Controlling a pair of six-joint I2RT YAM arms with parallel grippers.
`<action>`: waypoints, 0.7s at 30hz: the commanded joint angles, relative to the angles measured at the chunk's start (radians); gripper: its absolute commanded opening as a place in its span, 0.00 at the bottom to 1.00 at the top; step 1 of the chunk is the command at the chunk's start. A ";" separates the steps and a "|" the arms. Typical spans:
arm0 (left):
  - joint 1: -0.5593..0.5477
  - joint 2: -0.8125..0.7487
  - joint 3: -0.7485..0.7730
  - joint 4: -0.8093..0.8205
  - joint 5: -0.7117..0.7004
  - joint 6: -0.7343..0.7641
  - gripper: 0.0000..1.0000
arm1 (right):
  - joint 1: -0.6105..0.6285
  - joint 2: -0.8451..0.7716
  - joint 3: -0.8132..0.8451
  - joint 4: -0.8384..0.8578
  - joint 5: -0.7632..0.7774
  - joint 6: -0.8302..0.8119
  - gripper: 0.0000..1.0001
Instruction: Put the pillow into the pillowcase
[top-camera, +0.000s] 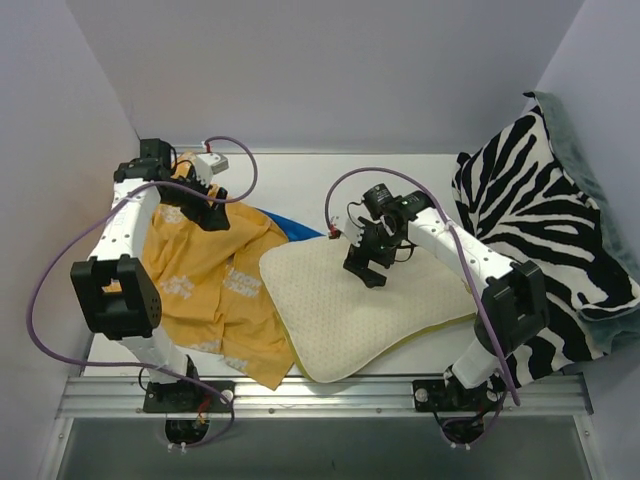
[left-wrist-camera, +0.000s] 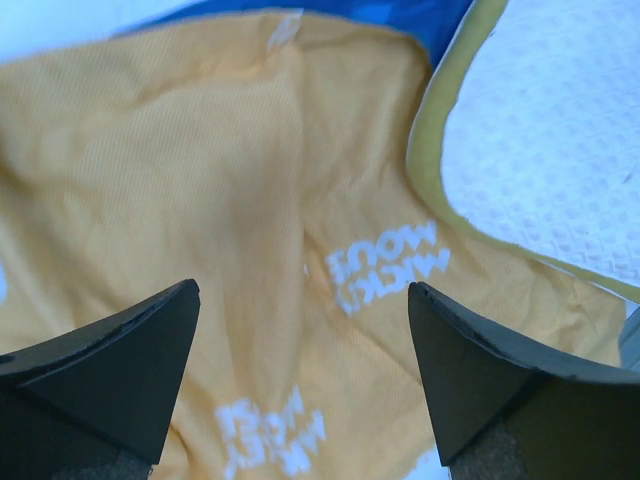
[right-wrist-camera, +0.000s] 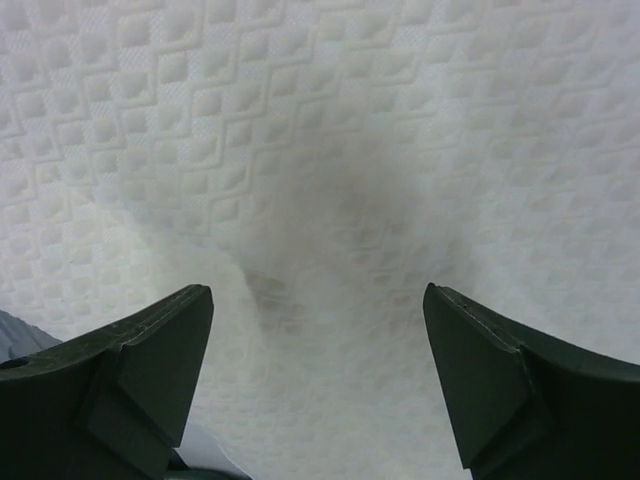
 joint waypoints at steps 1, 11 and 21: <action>-0.050 0.071 0.062 0.169 0.156 0.107 0.94 | -0.003 -0.078 -0.041 0.086 0.053 0.016 0.90; -0.248 0.401 0.286 0.220 0.032 0.429 0.89 | 0.007 0.030 -0.133 0.148 0.103 0.009 0.88; -0.311 0.548 0.356 0.100 -0.037 0.652 0.49 | -0.004 0.018 -0.138 0.119 0.076 0.035 0.00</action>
